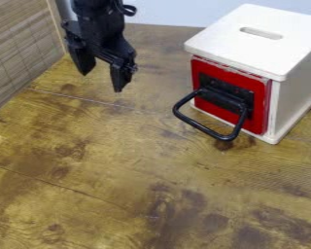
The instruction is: Close the drawer
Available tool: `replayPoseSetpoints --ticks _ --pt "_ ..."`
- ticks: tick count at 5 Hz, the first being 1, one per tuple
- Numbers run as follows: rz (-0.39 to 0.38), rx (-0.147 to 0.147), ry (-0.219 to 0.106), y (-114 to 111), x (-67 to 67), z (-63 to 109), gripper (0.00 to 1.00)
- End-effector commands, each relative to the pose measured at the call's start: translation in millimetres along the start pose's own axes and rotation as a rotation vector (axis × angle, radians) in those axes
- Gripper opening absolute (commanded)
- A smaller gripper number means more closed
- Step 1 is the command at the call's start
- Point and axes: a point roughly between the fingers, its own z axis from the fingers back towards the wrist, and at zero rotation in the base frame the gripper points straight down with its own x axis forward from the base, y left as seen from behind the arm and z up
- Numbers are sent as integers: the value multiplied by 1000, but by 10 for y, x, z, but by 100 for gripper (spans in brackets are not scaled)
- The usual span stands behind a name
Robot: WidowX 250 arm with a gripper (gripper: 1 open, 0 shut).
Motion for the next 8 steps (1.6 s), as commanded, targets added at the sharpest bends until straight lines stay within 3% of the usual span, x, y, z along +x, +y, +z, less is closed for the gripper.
replayPoseSetpoints --ticks 1,3,5,6,8 --pt "-27 18 -73 49 129 268 100" --pt "-32 20 -47 228 41 175 100" --pt "-22 22 -26 22 164 258 100" --pt "-45 20 -37 65 181 225 100" --pt "-67 33 -45 77 353 112 100"
